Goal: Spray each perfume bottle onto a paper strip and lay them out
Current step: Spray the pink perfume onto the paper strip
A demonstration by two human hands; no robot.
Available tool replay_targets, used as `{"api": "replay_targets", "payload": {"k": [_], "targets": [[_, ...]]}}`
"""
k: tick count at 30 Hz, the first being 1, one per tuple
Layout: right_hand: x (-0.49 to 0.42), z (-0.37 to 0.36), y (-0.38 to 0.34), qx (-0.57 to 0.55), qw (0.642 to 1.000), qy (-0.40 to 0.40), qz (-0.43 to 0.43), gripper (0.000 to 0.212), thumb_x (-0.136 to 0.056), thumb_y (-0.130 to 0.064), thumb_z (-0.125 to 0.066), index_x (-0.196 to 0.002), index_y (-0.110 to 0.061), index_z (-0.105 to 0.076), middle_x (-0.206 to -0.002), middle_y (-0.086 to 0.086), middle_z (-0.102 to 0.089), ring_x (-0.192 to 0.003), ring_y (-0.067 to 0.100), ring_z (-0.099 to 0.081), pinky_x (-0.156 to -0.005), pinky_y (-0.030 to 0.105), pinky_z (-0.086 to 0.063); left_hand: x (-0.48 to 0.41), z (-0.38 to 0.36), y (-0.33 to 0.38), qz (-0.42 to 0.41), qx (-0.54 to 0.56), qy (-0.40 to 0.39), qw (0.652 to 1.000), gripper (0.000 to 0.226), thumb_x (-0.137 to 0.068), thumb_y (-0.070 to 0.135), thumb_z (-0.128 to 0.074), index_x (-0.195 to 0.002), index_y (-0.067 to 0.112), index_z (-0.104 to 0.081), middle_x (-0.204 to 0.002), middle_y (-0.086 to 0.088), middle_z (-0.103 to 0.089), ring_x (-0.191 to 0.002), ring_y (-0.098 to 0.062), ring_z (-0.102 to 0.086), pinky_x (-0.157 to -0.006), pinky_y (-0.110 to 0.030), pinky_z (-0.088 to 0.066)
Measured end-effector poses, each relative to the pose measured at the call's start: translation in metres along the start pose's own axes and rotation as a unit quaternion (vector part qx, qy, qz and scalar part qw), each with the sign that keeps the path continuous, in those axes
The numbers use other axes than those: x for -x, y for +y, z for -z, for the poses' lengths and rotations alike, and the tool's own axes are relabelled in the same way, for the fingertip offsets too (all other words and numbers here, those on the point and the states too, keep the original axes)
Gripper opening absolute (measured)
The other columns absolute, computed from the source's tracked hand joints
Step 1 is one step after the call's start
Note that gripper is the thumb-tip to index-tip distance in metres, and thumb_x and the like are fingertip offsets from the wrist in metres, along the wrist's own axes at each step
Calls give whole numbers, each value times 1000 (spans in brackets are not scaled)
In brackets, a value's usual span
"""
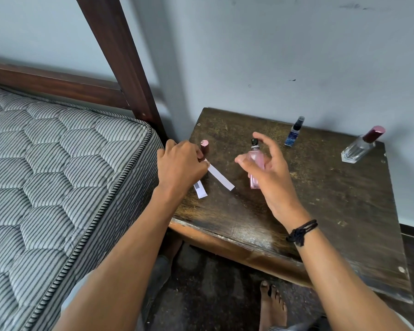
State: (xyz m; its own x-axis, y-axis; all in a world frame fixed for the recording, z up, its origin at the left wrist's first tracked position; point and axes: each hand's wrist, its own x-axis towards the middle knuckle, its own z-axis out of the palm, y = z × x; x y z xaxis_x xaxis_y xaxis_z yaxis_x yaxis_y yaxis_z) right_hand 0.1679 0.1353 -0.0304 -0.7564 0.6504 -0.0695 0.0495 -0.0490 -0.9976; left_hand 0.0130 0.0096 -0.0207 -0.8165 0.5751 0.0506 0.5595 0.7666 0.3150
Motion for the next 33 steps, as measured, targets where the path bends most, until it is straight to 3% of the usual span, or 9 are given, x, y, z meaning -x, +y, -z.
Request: {"api": "replay_targets", "payload": {"k": [4, 6, 8, 12, 16, 18, 23, 27, 33], "targets": [[0, -1, -3, -79, 996, -21, -20, 62, -82, -31, -77, -138, -31, -50, -106, 14, -76, -75, 31, -55, -67, 32, -44, 1, -2, 2, -17, -10, 0, 1000, 23, -84, 36, -70, -104, 27, -75, -107, 6, -68, -114, -25, -52, -95, -40, -36], [1, 0, -6, -85, 996, -29, -23, 60, -84, -27, -76, -139, -28, -50, -104, 14, -76, -67, 24, -42, -59, 31, -40, 2, -3, 2, -20, -5, 2, 1000, 19, -84, 34, -70, -102, 27, -75, -106, 6, -68, -114, -25, -53, -95, -41, -36], [2, 0, -5, -67, 997, -31, -19, 59, -84, -29, -76, -138, -28, -51, -102, 13, -77, -69, 21, -53, -63, 31, -43, 1, -3, 1, -21, 0, 3, 1000, 16, -84, 34, -71, -98, 27, -75, -105, 6, -67, -113, -25, -53, -94, -41, -36], [0, 3, -2, 13, 1000, -28, -5, 48, -88, -29, -78, -130, -34, -57, -100, 9, -77, -105, 17, -71, -106, 41, -47, 0, -4, 2, -19, 7, -1, 1000, 12, -85, 32, -70, -95, 26, -75, -105, 7, -67, -114, -24, -52, -93, -40, -35], [0, 2, -1, 77, 996, -39, 10, 41, -91, -26, -75, -126, -39, -58, -87, 6, -74, -82, 35, -68, -87, 25, -54, -1, -9, 2, -15, 1, 4, 1000, 14, -89, 29, -62, -88, 22, -74, -101, 5, -67, -111, -26, -53, -91, -41, -37], [2, 2, -1, 112, 992, -52, 15, 41, -92, -26, -74, -126, -41, -57, -78, 0, -71, -60, 27, -60, -78, 25, -54, -2, -9, 3, -9, 18, 0, 1000, 16, -89, 28, -60, -86, 22, -75, -96, 4, -69, -109, -26, -53, -90, -40, -37], [3, 4, 5, 229, 971, -61, 29, 44, -92, -31, -73, -127, -48, -54, -102, -21, -66, -91, -2, -63, -79, 22, -50, -6, 0, 6, 24, 138, -51, 989, 7, -81, 27, -71, -76, 25, -76, -80, 7, -72, -91, -20, -66, -89, -40, -51], [4, 3, 6, 281, 955, -79, 55, 46, -92, -28, -72, -132, -42, -54, -117, -13, -65, -102, 5, -63, -84, 24, -45, -6, 7, 5, 40, 178, -69, 981, 3, -79, 25, -75, -76, 26, -76, -75, 11, -71, -84, -13, -69, -78, -31, -54], [3, 2, 9, 292, 952, -78, 58, 47, -91, -28, -72, -132, -42, -53, -117, -12, -64, -104, 9, -62, -87, 29, -47, -2, 3, 1, 15, 66, -40, 997, 21, -82, 36, -76, -102, 30, -76, -102, 5, -75, -110, -24, -62, -100, -42, -46]]}}
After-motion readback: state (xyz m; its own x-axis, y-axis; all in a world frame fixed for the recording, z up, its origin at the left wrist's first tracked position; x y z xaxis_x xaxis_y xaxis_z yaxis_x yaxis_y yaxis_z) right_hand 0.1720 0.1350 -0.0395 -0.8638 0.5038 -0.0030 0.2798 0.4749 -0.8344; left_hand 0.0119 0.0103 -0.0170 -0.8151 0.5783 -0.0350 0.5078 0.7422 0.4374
